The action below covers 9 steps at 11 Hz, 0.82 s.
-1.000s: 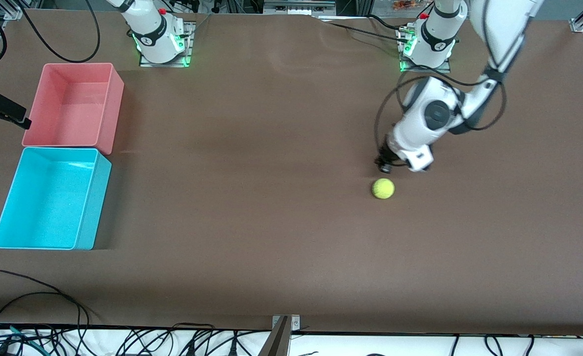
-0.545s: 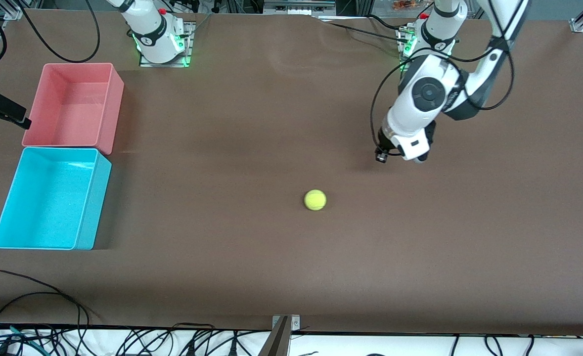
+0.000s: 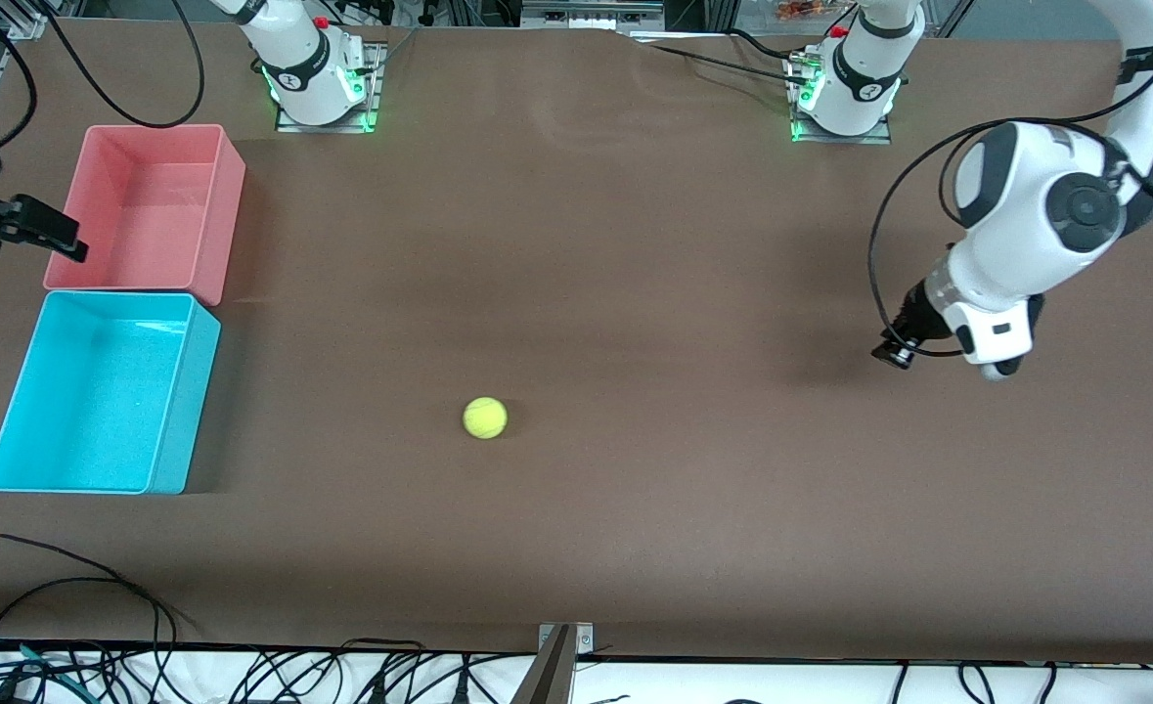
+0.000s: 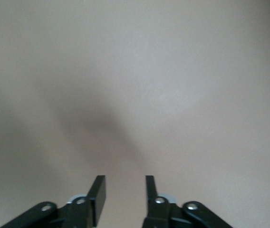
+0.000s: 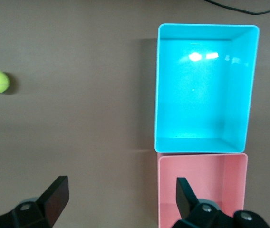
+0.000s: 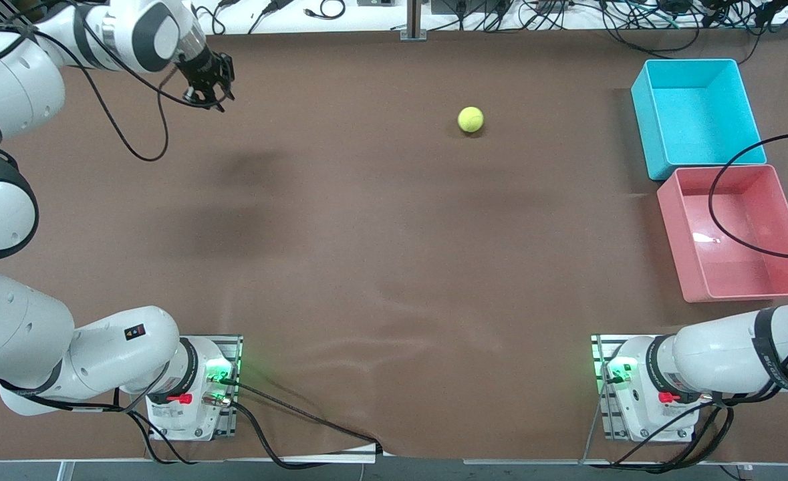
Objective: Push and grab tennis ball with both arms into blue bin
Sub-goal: 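Reach the right gripper to the ball while the left gripper withdraws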
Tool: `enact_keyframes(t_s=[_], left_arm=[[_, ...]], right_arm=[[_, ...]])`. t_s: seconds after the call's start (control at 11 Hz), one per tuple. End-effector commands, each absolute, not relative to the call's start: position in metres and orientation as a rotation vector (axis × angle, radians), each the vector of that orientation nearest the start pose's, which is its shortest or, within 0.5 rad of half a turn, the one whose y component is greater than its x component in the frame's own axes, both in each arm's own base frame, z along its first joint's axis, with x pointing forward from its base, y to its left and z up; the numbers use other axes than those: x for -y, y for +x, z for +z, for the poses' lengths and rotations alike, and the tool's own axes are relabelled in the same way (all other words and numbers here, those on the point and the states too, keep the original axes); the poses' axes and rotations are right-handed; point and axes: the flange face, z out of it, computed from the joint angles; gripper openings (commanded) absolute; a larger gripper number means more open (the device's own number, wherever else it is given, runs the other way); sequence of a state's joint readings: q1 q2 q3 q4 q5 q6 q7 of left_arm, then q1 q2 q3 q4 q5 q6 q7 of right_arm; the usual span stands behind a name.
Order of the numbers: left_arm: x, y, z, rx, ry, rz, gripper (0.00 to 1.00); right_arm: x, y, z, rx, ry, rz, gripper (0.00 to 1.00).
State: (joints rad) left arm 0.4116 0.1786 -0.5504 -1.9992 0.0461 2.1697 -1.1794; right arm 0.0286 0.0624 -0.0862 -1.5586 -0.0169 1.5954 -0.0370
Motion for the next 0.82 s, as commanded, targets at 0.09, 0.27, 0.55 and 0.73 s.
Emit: enact_keyframes(t_s=[0.09,0.27,0.55,0.73], left_arm=[[0.035,0.610,0.411,1.334,-2.920,-0.034,1.00],[0.016,0.619,0.416,1.084,-3.032,-0.066,1.00],[-0.003,0.629,0.427,0.735,-3.050,-0.164,1.00],[-0.006,0.632,0.434,0.563,-3.048,-0.188,1.00]], right_arm=[[0.004,0.598,0.572,0.033,-3.151,0.020,1.00],[0.005,0.611,0.561,0.052,-3.160,-0.031,1.00],[-0.007,0.629,0.542,0.071,-3.162,-0.080,1.00],[-0.011,0.647,0.518,0.096,-3.163,-0.138,1.00]])
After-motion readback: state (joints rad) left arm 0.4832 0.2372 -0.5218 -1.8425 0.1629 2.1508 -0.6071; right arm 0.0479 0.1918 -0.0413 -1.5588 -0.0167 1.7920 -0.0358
